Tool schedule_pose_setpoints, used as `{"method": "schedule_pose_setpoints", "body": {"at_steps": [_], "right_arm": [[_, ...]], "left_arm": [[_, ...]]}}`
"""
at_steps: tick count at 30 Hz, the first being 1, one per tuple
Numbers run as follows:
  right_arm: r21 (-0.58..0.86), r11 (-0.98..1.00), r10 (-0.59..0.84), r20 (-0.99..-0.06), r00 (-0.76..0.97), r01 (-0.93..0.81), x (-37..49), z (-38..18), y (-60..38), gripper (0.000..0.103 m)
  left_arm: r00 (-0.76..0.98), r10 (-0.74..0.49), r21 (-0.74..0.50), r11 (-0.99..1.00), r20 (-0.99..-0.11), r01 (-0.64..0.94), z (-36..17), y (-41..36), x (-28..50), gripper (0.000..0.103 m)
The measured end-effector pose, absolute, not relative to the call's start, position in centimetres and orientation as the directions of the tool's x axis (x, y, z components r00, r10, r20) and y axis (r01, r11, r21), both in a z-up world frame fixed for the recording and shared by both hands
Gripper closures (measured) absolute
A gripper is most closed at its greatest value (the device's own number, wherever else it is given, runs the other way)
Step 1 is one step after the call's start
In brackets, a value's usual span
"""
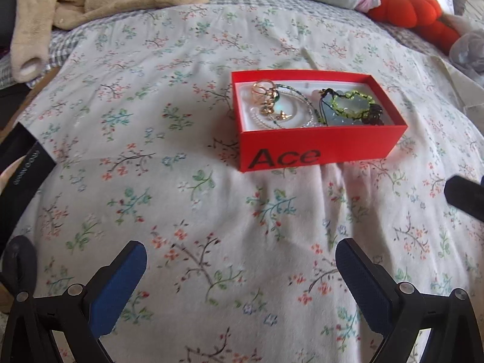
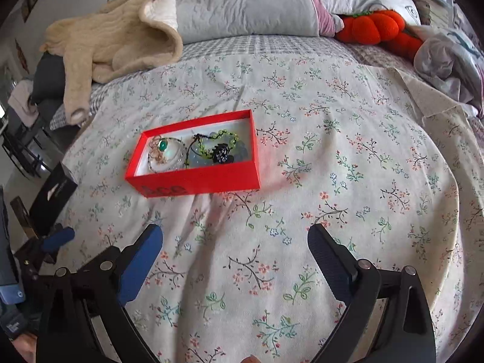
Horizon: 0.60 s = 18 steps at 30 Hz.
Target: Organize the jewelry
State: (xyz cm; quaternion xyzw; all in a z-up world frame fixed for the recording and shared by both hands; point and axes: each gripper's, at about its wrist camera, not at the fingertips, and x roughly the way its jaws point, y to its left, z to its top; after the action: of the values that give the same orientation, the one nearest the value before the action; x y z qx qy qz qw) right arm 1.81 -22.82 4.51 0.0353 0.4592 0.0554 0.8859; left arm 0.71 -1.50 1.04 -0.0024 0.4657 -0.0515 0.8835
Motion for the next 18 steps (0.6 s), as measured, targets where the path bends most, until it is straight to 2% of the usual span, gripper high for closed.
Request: {"method": "schedule_pose_setpoints", "body": {"at_steps": [18], "right_arm": [[0.092,0.996,0.086,-0.842,0.533,-0.016,0.9,2.8,-21.7,0.005]], "left_arm": [[0.559,-0.055,-0.020,0.997,-0.827,0.069,0.6,-0.7,-0.7,0.001]]}}
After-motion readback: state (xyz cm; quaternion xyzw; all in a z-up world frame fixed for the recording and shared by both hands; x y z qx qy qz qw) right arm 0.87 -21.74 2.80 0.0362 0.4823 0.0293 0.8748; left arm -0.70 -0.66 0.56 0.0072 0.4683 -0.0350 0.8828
